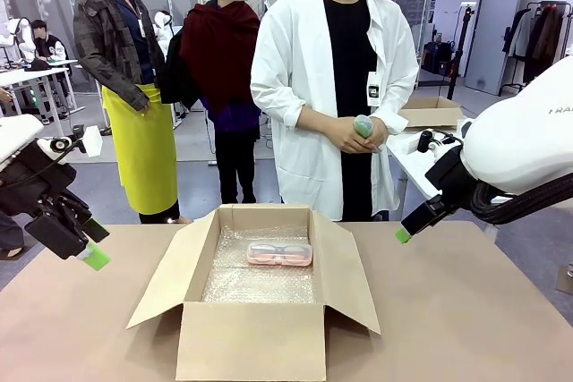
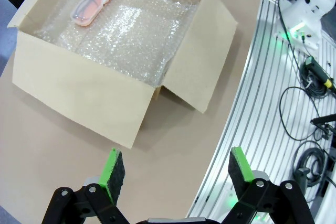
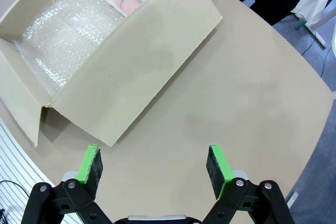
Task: Pack the glasses set securely to prepare it for shipping.
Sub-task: Put the Glasses case from the right side of the table into the Package Box.
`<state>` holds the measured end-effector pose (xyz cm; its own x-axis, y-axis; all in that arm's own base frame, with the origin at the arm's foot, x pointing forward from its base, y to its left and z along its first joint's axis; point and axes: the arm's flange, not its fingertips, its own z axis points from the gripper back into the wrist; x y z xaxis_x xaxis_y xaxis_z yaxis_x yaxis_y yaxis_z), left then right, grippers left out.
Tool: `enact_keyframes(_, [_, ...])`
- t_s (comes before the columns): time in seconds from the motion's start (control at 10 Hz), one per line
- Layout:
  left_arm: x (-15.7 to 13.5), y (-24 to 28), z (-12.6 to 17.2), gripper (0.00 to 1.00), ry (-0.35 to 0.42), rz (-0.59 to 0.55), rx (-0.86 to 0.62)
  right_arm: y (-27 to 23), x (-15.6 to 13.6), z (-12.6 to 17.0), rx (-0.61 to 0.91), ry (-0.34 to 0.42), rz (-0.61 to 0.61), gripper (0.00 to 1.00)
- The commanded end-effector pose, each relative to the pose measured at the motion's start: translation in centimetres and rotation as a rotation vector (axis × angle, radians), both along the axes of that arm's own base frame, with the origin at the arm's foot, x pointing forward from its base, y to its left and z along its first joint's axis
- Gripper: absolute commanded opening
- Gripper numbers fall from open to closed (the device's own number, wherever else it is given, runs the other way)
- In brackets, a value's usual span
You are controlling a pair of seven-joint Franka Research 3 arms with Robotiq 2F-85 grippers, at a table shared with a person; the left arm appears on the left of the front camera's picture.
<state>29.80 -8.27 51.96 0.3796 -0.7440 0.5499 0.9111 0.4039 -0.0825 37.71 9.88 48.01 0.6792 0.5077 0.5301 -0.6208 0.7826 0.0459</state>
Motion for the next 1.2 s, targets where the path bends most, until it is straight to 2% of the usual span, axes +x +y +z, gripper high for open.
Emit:
enact_keyframes(0.0, [0.12, 0.19, 0.04, 1.00, -0.009, -0.019, -0.021, 0.05, -0.15, -0.15, -0.005, 0.002, -0.003, 1.00])
enact_keyframes(1.1, [0.12, 0.19, 0.04, 1.00, -0.009, -0.019, -0.021, 0.05, -0.15, -0.15, -0.005, 0.002, -0.003, 1.00])
